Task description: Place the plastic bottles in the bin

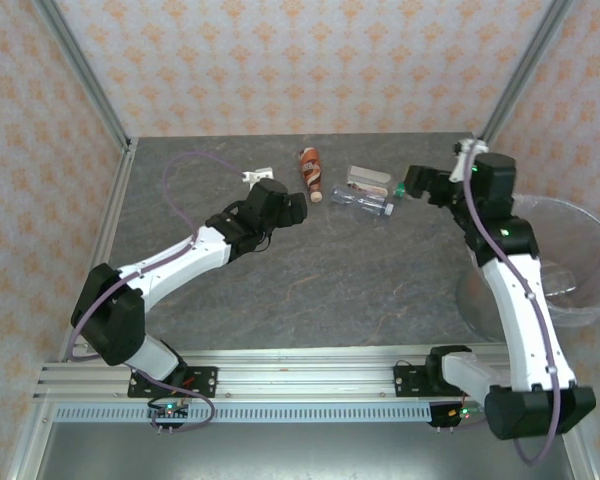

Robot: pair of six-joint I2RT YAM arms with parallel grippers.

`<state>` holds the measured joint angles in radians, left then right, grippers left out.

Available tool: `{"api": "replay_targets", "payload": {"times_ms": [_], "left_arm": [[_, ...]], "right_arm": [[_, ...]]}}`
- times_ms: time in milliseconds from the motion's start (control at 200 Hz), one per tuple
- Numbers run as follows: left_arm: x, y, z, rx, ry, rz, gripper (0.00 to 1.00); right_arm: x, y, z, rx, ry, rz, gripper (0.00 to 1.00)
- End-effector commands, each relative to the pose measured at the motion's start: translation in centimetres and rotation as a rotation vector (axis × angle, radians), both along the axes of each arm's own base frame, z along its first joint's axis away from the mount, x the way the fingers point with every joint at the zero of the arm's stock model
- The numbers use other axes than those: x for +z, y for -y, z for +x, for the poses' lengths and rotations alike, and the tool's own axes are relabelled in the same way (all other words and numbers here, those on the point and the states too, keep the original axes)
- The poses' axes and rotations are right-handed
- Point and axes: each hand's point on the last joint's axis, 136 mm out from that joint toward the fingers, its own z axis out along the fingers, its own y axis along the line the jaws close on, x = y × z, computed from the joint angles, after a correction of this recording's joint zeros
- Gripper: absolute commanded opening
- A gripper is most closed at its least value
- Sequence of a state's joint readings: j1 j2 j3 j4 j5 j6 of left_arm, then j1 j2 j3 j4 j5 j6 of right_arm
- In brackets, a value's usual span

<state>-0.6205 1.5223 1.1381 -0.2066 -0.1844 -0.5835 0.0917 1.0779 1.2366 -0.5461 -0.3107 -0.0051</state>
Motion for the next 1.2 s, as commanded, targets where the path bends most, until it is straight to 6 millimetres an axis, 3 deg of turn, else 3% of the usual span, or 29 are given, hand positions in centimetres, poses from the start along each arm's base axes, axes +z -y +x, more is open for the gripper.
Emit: {"api": "replay_targets", "payload": {"times_ms": [0, 170, 265, 636, 786, 901, 1196], "left_arm": [[1.0, -2.2, -0.6, 0.075, 0.016, 0.024, 1.00], [0.9, -3.1, -1.2, 0.096, 0.021, 0.039, 1.00], [0.9, -3.6, -1.4, 0.109, 0.028, 0.040, 1.00], [0.1, -5.0, -2.3, 0.142, 0.028, 0.048, 1.00], [-0.1, -5.3, -2.6, 0.149, 0.023, 0.050, 1.00], [0.3, -5.9, -2.9, 0.162, 0.034, 0.059, 1.00], [0.8, -7.4, -3.7, 0.189, 0.047, 0.097, 1.00]], "right_arm": [[-0.9, -2.3, 1.2, 0.085, -0.025, -0.146, 0.99], [-5.5, -6.2, 3.0, 0.255, -0.118, -0.312, 0.99], [-7.5, -7.3, 4.1, 0.308, -0.145, -0.355, 0.99], [-15.8, -8.1, 6.8, 0.461, -0.374, -0.517, 0.99], [-17.5, -8.7, 9.2, 0.473, -0.435, -0.535, 0.99], [-20.0, -8.6, 10.6, 0.492, -0.505, -0.579, 0.99], [-23.9, -8.2, 12.3, 0.564, -0.570, -0.693, 0.99]]}}
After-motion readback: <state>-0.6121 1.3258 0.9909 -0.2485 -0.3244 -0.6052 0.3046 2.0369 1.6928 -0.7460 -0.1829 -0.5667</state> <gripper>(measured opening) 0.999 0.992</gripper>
